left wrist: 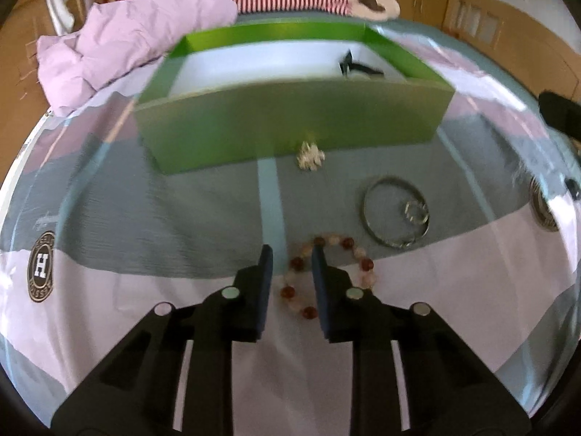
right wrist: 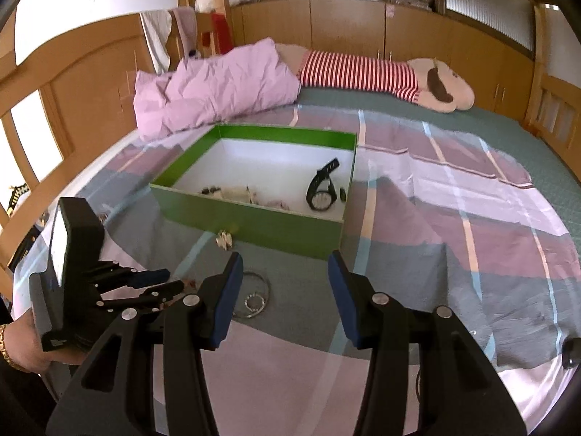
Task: Organize jewelry
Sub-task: 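Grasp the red-and-white bead bracelet with the left gripper, then grasp the silver bangle with the right gripper while the left holds the bracelet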
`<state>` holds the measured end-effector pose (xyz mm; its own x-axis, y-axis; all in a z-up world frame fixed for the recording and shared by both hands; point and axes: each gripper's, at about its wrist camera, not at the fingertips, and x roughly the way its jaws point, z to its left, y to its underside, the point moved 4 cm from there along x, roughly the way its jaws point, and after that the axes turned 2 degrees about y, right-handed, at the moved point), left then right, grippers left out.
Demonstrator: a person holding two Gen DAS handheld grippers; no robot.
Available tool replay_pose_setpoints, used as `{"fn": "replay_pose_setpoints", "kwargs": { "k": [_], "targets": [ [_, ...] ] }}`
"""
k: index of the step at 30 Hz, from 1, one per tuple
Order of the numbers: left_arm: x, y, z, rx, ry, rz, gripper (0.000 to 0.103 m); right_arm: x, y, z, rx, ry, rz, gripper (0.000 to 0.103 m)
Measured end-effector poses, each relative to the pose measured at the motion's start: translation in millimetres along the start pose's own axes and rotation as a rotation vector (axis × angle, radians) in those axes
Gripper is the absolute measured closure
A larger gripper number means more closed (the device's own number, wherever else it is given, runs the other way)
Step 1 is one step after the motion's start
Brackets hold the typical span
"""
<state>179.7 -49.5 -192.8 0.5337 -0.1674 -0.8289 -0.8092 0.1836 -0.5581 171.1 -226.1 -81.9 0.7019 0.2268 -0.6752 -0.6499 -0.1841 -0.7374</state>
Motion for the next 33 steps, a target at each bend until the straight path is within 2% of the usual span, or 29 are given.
{"fn": "replay_pose_setpoints", "kwargs": {
  "k": [1,3,5,10,13,16,20,23,30,33],
  "targets": [
    [7,2,0,0.006,-0.007,0.02,0.083,3,1,1,-0.003,-0.002,0.005,0.055],
    [11,1,-2,0.022,-0.019,0.007,0.085,7,2,3,-0.008,-0.007,0.017,0.055],
    [12,-3,-4,0.023,-0.011,0.016,0.095,12,3,4,-0.014,-0.016,0.031,0.055],
    [6,-8,0,0.003,0.009,0.012,0.095,33,10,13,-0.051,-0.025,0.076,0.055],
    [-15,-21,9,-0.028,0.02,-0.044,0.096,47,16,16,-0.07,-0.024,0.106,0.055],
    [-53,-35,16,-0.063,0.048,-0.13,0.096,65,23,17,-0.081,-0.026,0.139,0.056],
    [-113,-50,18,-0.07,0.068,-0.262,0.095,92,33,15,-0.079,-0.02,0.195,0.076],
    [-146,-53,21,-0.077,0.09,-0.329,0.095,104,37,16,-0.064,-0.041,0.231,0.08],
    [-174,-37,26,-0.094,0.111,-0.36,0.096,108,34,35,-0.095,-0.061,0.224,0.08],
    [-179,-31,26,-0.096,0.113,-0.37,0.095,117,36,35,-0.091,-0.031,0.242,0.086]
  ]
}}
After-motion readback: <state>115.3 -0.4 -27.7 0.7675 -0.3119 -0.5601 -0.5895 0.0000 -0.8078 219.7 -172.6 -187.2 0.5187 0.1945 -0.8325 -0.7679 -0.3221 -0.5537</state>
